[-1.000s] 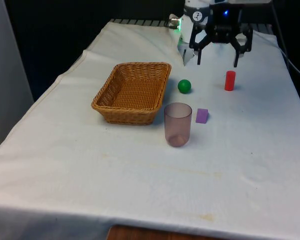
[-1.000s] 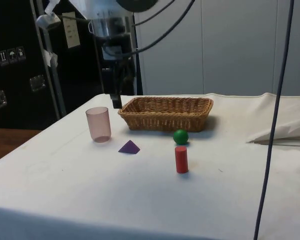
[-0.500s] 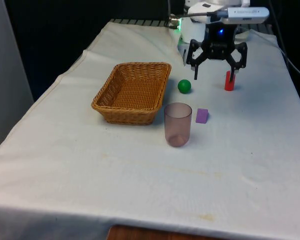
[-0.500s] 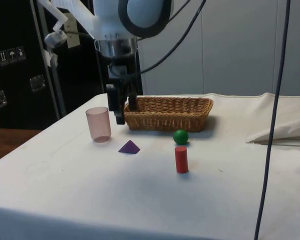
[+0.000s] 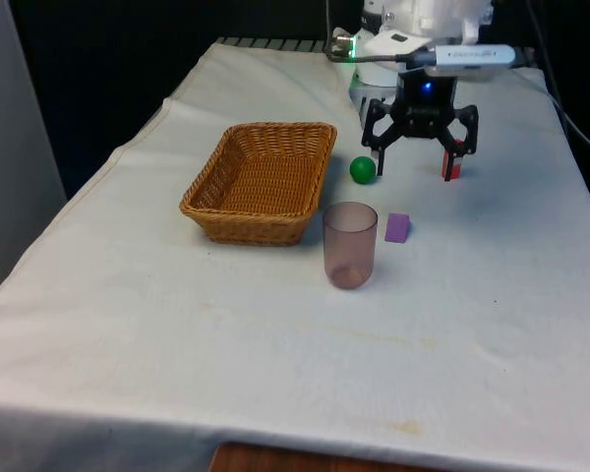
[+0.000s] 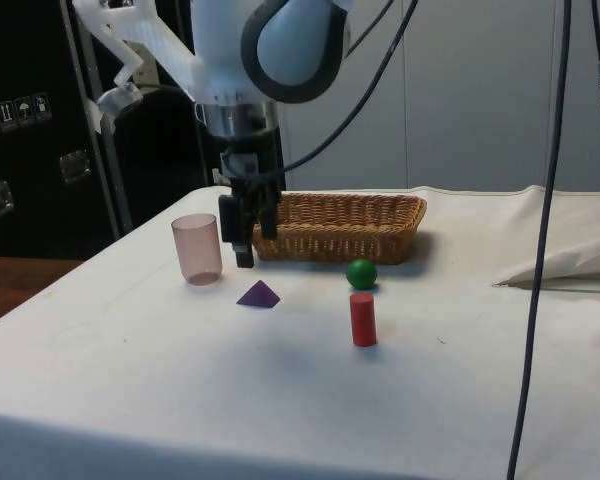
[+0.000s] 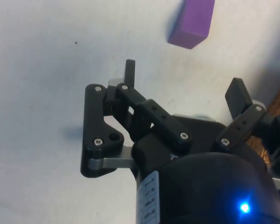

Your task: Pick up the triangular block and place it into the basket.

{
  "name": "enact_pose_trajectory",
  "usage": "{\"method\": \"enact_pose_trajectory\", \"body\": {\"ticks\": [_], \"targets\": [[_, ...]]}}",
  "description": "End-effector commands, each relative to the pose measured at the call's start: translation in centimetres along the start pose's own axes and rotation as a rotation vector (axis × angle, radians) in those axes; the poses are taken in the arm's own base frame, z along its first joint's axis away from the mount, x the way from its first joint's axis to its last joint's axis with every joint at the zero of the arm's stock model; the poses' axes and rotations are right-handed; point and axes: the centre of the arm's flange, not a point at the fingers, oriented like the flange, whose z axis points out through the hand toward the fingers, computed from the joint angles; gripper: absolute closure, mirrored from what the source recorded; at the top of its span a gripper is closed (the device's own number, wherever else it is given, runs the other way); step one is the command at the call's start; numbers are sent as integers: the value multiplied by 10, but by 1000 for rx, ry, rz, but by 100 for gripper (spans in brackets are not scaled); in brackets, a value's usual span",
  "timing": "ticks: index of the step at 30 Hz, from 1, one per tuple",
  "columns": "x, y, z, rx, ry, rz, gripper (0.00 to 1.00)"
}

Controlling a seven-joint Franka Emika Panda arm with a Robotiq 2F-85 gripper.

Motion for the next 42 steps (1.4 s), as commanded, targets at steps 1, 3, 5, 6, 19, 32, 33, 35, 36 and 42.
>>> {"method": "enact_pose_trajectory", "body": {"ticks": [1, 3, 5, 6, 19, 32, 33, 35, 36, 42], "targets": [[0, 1, 2, -1, -1, 1, 0], [0, 4, 7, 7, 5, 9, 0], [-1, 6, 10, 5, 2, 13, 0], [0, 7, 10, 5, 2, 15, 0], [6, 11, 20, -2, -9, 32, 0], [13, 11, 38, -11, -19, 43, 0], [13, 11, 40, -12, -21, 44, 0], [14, 12, 44, -14, -19, 46, 0], [14, 12, 44, -14, -19, 46, 0], [17, 11, 49, -16, -21, 49, 0]]}}
